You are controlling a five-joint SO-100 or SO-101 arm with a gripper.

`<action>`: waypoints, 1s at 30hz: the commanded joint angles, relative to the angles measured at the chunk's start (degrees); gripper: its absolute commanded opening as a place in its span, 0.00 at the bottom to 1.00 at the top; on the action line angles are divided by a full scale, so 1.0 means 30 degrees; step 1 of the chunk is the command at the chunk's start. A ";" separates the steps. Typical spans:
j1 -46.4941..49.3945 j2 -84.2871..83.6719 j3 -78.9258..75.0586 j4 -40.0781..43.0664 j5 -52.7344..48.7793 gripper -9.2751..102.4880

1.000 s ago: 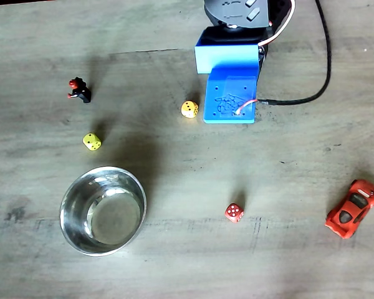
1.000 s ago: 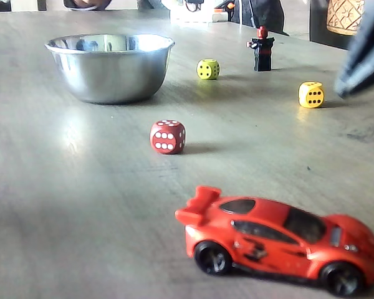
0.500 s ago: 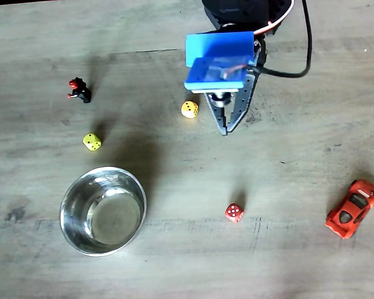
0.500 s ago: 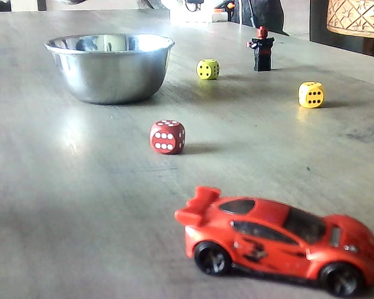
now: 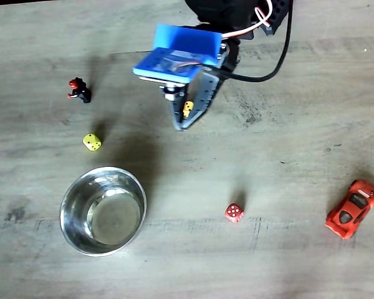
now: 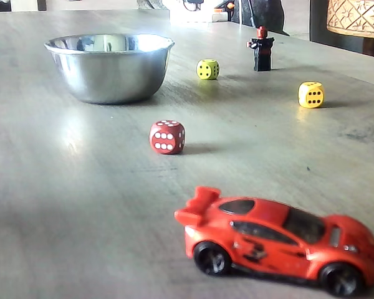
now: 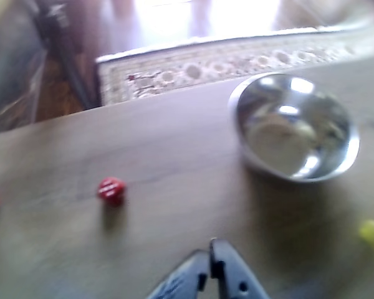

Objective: Pick up the lego figure and place in bowl

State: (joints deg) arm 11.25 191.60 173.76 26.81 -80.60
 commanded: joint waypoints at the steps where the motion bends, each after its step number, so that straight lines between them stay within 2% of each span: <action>1: 0.1260 -0.0059 -0.1523 -0.0439 -0.0029 0.08; 6: 0.3604 -0.1494 -0.2314 -0.0439 -0.0029 0.08; 21: 0.9053 -1.2861 -0.9434 -0.0205 -0.0029 0.08; 30: 1.2627 -1.4883 -0.9990 -0.0410 -0.0029 0.08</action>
State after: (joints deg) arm 46.67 147.39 147.66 26.81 -80.60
